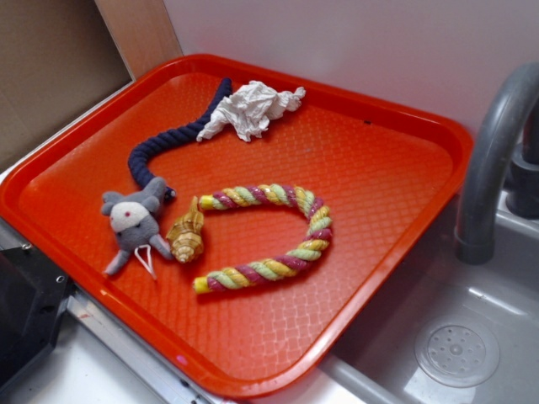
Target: Grab the shell.
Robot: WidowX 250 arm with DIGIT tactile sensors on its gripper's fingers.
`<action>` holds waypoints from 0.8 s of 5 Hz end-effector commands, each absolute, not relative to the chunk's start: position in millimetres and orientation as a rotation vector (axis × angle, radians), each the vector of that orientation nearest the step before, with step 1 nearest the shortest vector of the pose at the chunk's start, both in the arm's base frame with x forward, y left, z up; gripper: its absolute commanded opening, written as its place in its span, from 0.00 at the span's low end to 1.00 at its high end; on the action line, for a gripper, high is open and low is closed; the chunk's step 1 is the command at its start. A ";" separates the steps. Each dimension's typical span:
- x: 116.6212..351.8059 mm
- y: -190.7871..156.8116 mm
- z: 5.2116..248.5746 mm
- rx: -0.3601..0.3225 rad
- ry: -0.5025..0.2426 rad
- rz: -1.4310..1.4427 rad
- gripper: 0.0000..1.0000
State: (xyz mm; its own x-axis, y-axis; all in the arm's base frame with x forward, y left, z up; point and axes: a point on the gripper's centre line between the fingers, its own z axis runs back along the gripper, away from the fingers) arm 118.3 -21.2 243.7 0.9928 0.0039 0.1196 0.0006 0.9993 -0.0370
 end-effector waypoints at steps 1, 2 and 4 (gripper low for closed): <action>118.3 -21.2 243.7 -0.037 -0.120 0.002 1.00; 133.4 -26.2 234.0 -0.013 -0.131 0.251 1.00; 167.1 -32.6 198.5 -0.003 -0.191 0.722 1.00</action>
State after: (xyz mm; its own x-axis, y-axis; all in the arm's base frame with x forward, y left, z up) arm 166.4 -33.8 188.2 0.7243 0.6703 0.1615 -0.6727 0.7384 -0.0471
